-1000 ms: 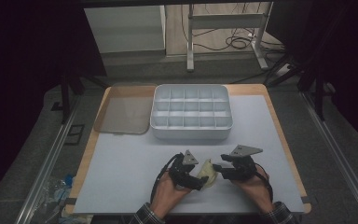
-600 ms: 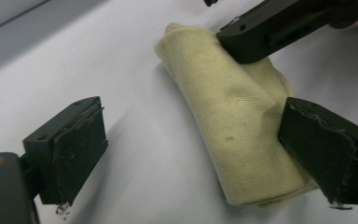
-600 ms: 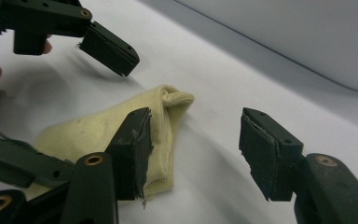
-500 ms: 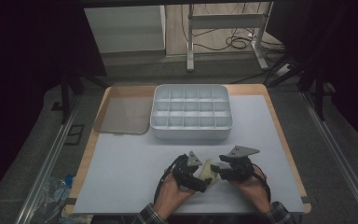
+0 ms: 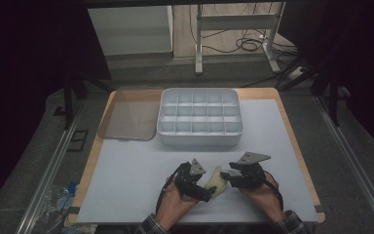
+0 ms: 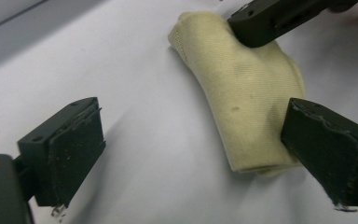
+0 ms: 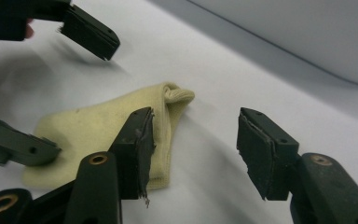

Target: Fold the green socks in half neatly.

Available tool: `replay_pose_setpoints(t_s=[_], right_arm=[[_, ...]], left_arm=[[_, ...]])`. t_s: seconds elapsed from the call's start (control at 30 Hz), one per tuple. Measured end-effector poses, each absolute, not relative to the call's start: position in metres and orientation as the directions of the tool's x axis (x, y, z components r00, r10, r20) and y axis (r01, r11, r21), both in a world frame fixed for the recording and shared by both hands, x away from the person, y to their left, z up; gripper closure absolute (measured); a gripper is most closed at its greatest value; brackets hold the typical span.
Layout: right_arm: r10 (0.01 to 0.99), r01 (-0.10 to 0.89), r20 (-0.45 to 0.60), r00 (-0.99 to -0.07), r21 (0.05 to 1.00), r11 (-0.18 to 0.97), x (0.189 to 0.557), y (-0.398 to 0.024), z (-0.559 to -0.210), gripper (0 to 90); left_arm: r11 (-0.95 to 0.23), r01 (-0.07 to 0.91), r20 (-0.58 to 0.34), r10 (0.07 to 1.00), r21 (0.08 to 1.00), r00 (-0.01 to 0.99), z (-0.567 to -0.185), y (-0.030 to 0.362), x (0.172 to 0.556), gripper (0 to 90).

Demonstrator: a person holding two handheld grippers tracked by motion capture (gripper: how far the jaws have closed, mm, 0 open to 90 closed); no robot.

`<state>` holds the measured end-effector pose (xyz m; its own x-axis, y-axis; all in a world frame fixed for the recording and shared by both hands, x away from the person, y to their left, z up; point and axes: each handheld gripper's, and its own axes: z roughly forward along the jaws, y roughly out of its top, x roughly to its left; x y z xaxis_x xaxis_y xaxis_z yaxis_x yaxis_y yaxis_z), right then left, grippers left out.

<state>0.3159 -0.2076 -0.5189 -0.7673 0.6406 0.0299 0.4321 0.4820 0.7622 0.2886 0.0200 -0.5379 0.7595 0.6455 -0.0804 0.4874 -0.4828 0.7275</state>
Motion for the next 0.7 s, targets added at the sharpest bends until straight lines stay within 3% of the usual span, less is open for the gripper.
replay_pose_setpoints(t_s=[0.2, 0.5, 0.7], right_arm=[[0.619, 0.394, 0.024, -0.785, 0.791, 0.468, 0.312, -0.202, -0.505, 46.8], [0.622, 0.395, -0.023, -0.782, 0.755, 0.524, 0.321, -0.189, -0.519, 49.7], [0.618, 0.415, 0.010, -0.786, 0.749, 0.516, 0.323, -0.188, -0.522, 54.1]], left_arm=[[-0.478, 0.489, -0.080, 0.650, 0.730, 0.756, -0.539, 0.018, 0.290, 3.8], [-0.460, 0.499, -0.098, 0.656, 0.734, 0.748, -0.541, 0.013, 0.288, 3.6], [-0.463, 0.493, -0.092, 0.654, 0.737, 0.751, -0.540, 0.012, 0.287, 4.2]])
